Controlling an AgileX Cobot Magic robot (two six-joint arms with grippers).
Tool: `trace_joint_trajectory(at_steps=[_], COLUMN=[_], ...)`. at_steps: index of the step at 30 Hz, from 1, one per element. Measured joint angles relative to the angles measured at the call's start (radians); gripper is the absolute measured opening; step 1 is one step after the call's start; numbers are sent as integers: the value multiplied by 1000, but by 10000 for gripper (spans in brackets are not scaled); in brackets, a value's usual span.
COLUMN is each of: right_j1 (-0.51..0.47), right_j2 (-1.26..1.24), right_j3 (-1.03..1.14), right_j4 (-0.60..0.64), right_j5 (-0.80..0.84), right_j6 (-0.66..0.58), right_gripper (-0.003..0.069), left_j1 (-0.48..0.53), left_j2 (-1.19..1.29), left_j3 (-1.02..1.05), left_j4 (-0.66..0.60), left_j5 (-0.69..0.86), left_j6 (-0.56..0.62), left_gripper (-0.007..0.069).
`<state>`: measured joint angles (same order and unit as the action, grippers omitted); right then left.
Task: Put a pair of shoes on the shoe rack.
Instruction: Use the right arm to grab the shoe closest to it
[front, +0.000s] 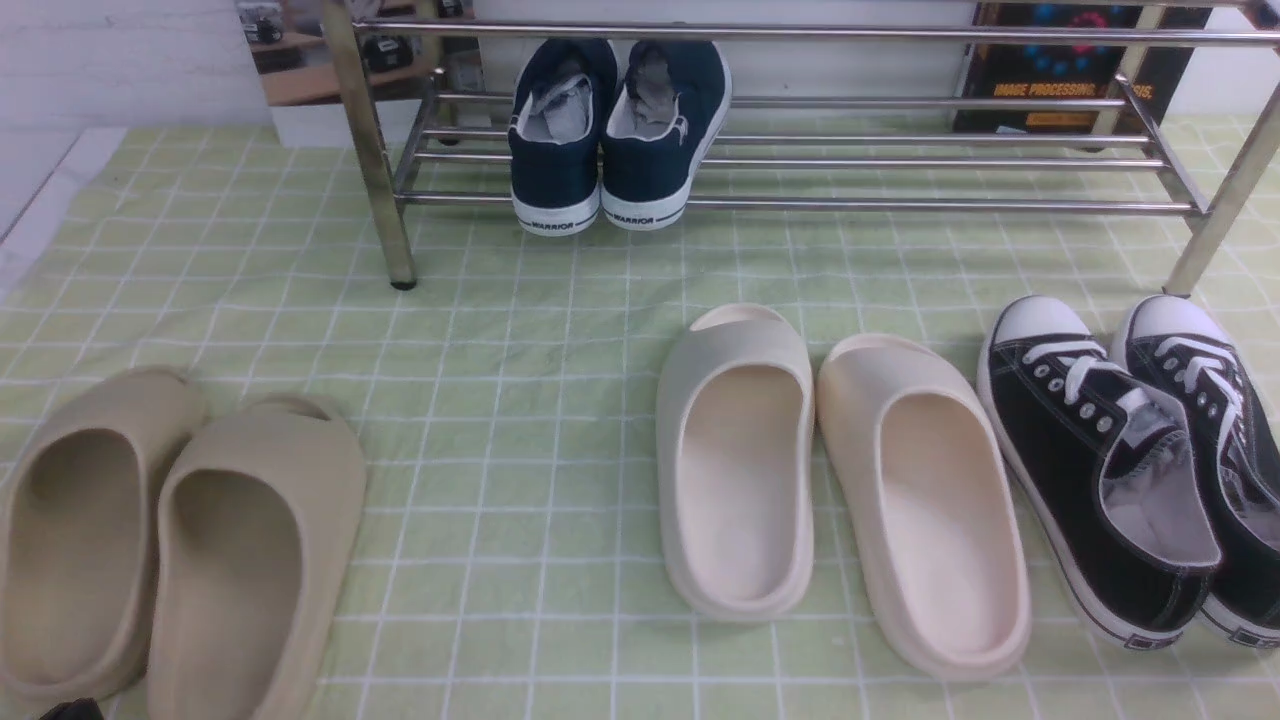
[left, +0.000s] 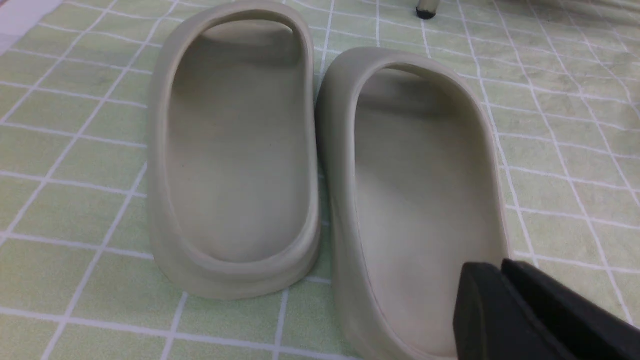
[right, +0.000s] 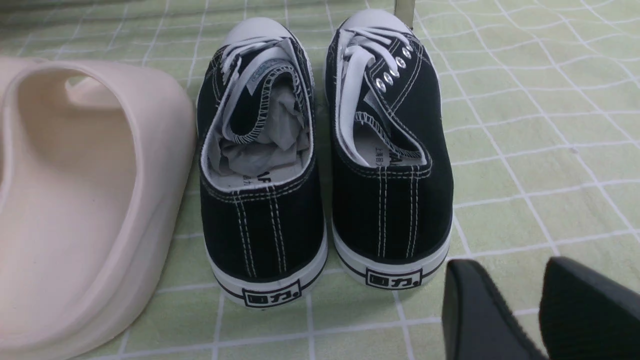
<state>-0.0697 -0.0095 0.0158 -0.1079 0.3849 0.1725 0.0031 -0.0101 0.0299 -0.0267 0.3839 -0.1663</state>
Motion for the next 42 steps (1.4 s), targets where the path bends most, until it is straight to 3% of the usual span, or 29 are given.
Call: trace_joint_trajectory(at_steps=[14,20,29,34,35,37,39,42], right_j1=[0,0,0,0,0,0,0,0], right_j2=[0,0,0,0,0,0,0,0], right_j3=[0,0,0,1,4,7,10,10], right_j4=[68,193,262,458,594,689,877,945], right_j5=[0,0,0,5,10,14,24,21], right_j6=[2,2,2,23,58,84,120,117], right_gripper=[239,239,239,239,239,239,239,239], left_j1=[0,0,0,0,0,0,0,0], left_j2=[0,0,0,0,0,0,0,0], left_j3=[0,0,0,0,0,0,0,0], left_j4=[0,0,0,0,0,0,0,0], left_j5=[0,0,0,0,0,0,0,0], left_j6=[0,0,0,0,0,0,0,0], left_gripper=[62,70,82,85,88,90,92,92])
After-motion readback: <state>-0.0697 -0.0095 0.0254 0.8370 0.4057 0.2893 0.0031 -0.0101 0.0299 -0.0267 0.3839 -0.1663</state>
